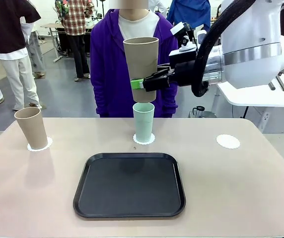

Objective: Place coasters on the table and set cups on them.
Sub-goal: Take one Reusable plastic cup from the Flat Tray and place it on a coaster set by the human.

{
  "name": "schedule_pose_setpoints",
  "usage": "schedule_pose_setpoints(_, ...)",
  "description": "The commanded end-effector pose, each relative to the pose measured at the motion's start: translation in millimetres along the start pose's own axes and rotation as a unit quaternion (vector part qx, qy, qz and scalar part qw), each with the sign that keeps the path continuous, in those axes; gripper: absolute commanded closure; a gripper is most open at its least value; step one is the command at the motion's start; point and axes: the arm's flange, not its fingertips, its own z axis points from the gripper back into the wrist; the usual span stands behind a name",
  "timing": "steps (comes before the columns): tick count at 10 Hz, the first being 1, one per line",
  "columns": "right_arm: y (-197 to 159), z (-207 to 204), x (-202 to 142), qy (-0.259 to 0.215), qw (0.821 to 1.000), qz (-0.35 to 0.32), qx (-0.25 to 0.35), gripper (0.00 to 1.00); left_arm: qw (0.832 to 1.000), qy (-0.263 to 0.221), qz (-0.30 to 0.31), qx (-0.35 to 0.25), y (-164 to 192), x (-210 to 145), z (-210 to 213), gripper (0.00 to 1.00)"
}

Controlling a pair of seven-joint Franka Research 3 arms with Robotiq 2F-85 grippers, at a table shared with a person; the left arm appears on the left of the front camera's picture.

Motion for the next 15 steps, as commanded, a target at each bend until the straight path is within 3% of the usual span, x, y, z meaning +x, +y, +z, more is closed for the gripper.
schedule_pose_setpoints(1, 4, -7, 1, 0.0, 1.0, 0.002, 0.004, 1.0, 1.0, -0.003, 0.004, 0.001, -2, -1, 2, 0.0)
schedule_pose_setpoints(4, 4, -7, 1, 0.0, 1.0, 0.002, 0.004, 1.0, 1.0, -0.003, 0.004, 0.001, -2, -1, 2, 0.0)
schedule_pose_setpoints(5, 5, -6, 0, 0.004, 1.0, 0.004, 0.006, 0.19, 1.0, -0.003, 0.004, 0.001, -2, -1, 2, 0.0)
schedule_pose_setpoints(6, -32, 23, -18, 0.01, 1.0, 0.012, -0.024, 0.19, 1.0, -0.003, 0.004, 0.001, -2, -1, 2, 0.0)
schedule_pose_setpoints(8, -72, 89, -40, 0.004, 0.996, 0.003, -0.094, 0.19, 1.0, -0.003, 0.004, 0.001, -2, -1, 2, 0.0)
schedule_pose_setpoints(11, -88, 197, -71, -0.021, 0.98, -0.006, -0.198, 0.19, 1.0, -0.003, 0.004, 0.001, -2, -1, 2, 0.0)
schedule_pose_setpoints(15, -107, 277, -99, -0.04, 0.957, -0.031, -0.287, 0.19, 1.0, -0.003, 0.004, 0.001, -2, -1, 2, 0.0)
